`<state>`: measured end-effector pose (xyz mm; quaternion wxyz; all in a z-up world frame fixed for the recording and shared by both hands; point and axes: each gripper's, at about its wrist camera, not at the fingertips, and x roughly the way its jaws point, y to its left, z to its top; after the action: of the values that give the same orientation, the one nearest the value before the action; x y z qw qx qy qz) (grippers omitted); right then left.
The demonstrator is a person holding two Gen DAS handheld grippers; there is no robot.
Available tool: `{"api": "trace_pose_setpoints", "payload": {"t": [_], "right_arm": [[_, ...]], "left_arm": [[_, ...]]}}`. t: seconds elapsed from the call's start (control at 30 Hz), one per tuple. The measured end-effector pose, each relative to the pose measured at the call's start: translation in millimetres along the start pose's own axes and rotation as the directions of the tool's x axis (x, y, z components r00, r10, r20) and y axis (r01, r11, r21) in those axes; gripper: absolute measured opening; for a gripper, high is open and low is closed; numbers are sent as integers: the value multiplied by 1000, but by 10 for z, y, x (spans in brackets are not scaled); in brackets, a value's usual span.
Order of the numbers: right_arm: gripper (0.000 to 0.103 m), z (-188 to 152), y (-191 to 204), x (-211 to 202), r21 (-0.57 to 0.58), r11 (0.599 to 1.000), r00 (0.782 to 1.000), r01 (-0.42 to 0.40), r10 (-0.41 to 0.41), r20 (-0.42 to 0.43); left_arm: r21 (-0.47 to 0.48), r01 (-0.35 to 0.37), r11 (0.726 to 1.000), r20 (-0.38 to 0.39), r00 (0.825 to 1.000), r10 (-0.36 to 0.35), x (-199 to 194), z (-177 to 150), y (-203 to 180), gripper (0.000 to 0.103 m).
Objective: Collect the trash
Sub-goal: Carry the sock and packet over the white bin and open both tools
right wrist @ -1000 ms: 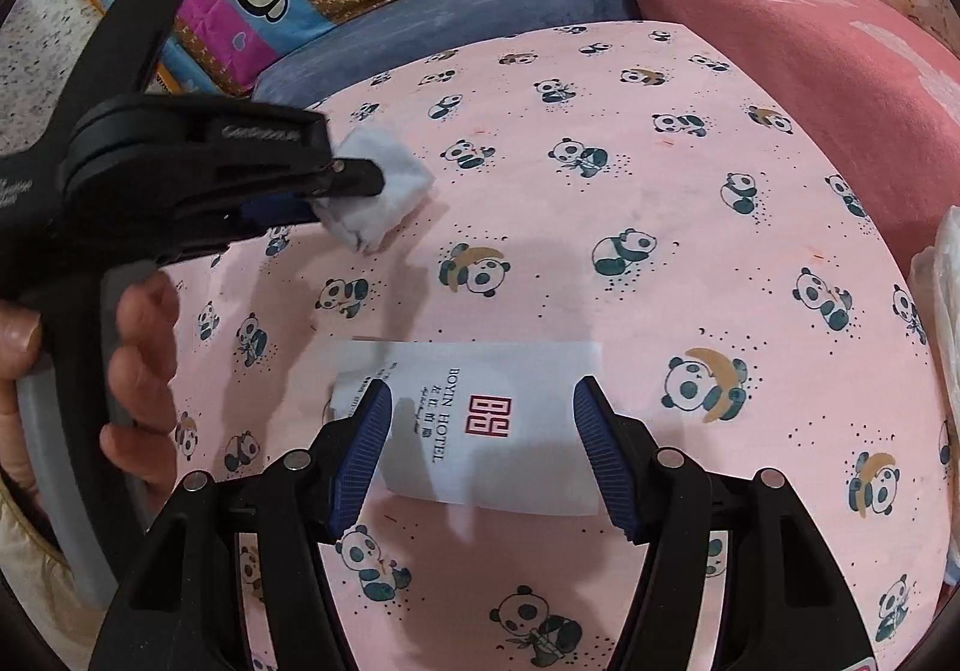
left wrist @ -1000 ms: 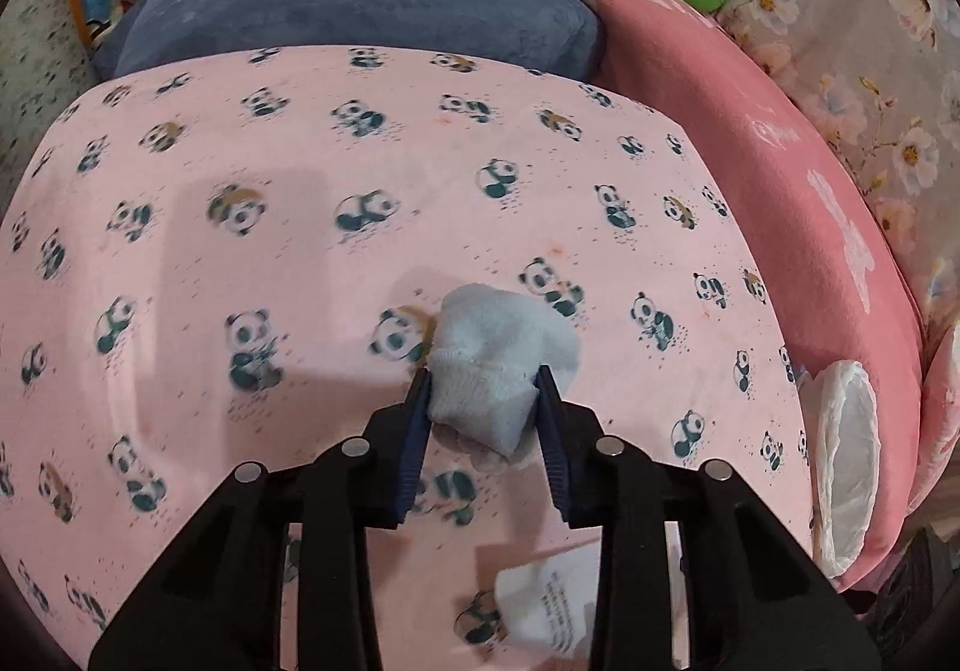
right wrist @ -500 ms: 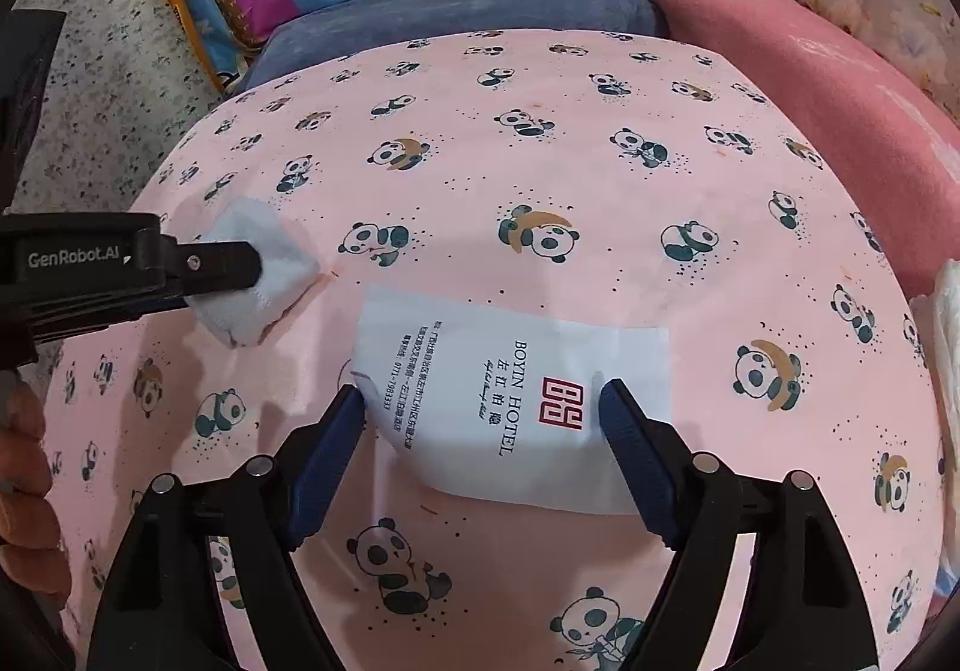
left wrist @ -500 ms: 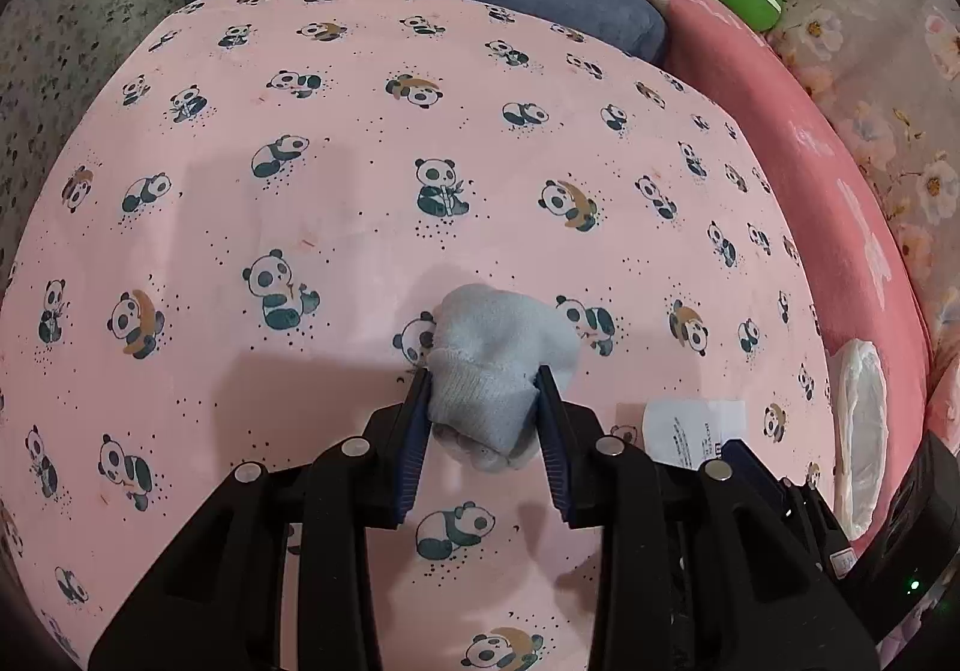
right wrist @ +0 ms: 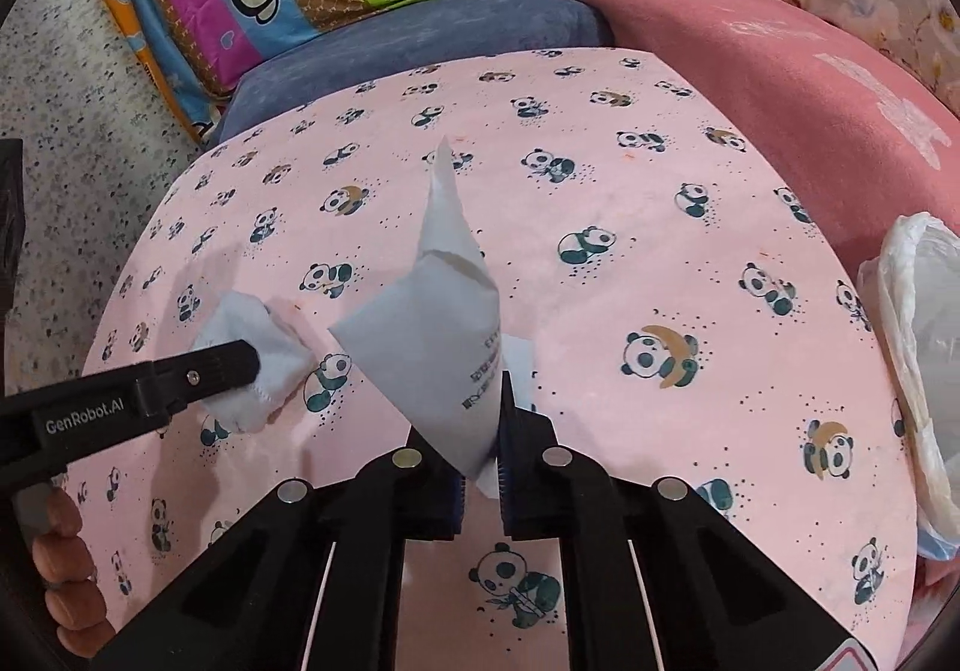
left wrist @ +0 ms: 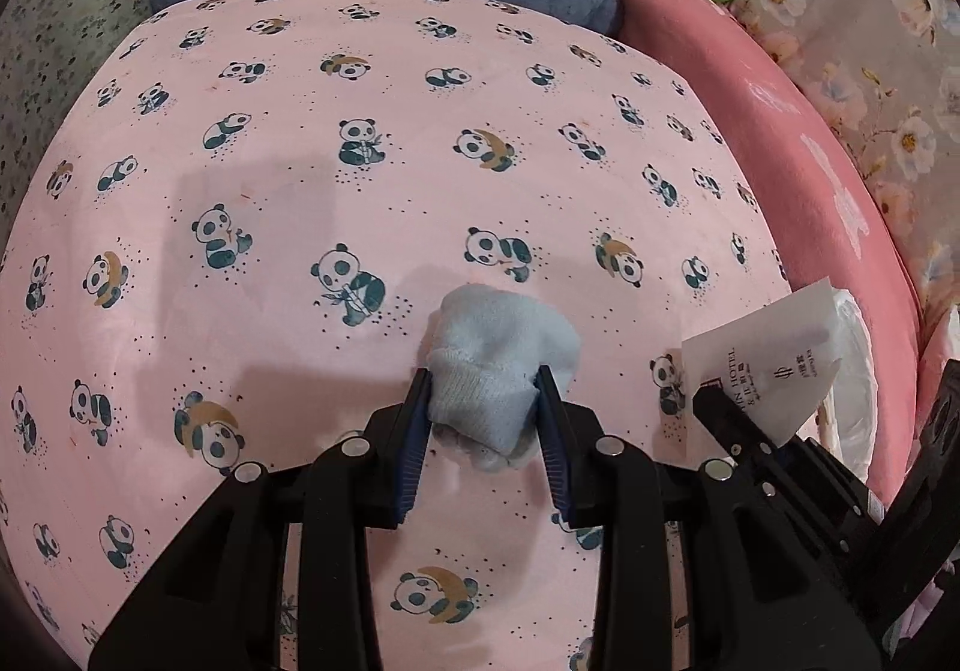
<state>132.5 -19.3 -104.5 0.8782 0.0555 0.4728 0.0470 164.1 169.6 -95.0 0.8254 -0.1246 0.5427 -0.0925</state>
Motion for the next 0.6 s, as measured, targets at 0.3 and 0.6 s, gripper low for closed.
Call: {"api": "trace_pose_setpoints", "payload": {"t": [0.3,0.6], "right_arm": [[8,6,-316,-492,54,999,996,0,-5,93],[8,13,-761,-1010,133,991,982,-5,-21,188]], "left_arm": [[84,21,996,12,1000,-22,-126,-141,-498,32],[197,44,980,28,998,-50,-246,-262,-1153,32]]}}
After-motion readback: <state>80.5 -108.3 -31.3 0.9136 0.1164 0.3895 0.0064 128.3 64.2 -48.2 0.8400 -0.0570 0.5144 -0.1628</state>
